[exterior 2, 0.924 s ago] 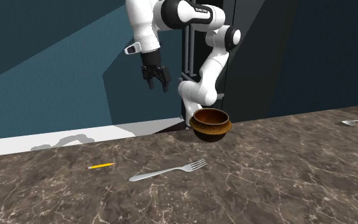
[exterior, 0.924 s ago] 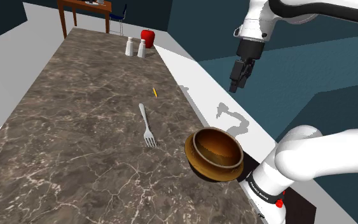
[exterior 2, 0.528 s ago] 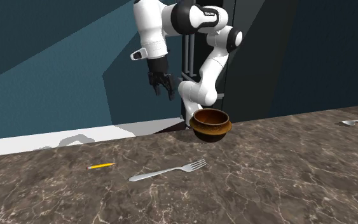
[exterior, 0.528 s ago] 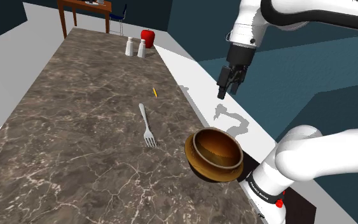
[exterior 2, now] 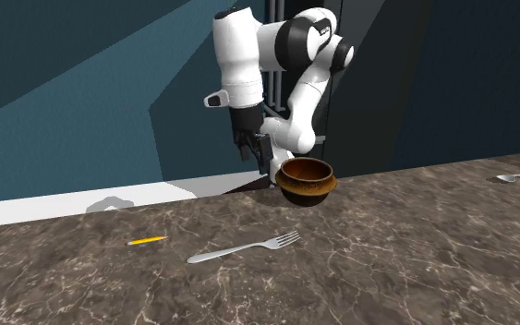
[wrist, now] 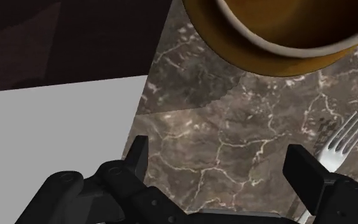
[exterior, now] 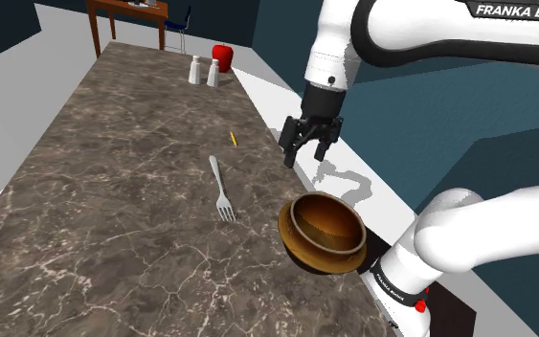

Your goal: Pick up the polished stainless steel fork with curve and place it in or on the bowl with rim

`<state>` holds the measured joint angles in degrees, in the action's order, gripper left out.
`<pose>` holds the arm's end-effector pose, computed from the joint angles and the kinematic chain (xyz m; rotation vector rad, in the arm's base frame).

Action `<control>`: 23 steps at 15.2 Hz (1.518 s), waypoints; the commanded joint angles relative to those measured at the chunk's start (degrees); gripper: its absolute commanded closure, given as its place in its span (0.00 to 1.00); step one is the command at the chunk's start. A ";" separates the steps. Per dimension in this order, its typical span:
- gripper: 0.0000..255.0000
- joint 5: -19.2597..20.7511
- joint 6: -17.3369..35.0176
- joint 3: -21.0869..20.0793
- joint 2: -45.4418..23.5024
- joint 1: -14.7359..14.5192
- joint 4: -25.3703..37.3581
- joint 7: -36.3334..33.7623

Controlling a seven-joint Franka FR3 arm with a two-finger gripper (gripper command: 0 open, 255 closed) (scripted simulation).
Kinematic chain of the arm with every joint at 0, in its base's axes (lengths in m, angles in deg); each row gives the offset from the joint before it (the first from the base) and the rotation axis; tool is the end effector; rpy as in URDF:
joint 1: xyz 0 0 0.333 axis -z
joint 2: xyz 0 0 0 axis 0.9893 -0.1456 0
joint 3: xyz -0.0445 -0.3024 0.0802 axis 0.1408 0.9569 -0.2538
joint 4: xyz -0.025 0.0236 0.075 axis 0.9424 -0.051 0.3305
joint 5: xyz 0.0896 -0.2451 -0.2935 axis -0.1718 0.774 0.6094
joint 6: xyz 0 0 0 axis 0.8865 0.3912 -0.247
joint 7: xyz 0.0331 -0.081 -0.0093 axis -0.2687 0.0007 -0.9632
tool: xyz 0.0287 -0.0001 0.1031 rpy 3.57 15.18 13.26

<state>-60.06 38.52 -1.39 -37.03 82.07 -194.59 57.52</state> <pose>0.3132 0.1677 0.5106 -3.0955 0.2455 0.1959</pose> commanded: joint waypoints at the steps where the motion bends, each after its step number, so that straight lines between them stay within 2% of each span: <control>1: 0.00 -1.26 2.64 -3.33 -2.52 0.36 1.00 -4.93; 7: 0.00 -1.43 10.97 -13.47 -12.87 3.05 5.92 -19.48; 10: 0.00 1.04 14.91 -18.68 -19.54 5.15 9.53 -27.65; 12: 0.00 4.03 17.31 -22.10 -24.69 6.64 12.34 -33.72; 20: 0.00 5.50 23.81 -23.85 -27.94 6.75 8.64 -35.56; 23: 0.00 5.50 23.81 -23.84 -27.93 6.75 8.64 -35.56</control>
<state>-54.61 62.18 -25.18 -64.86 88.81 -185.90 22.02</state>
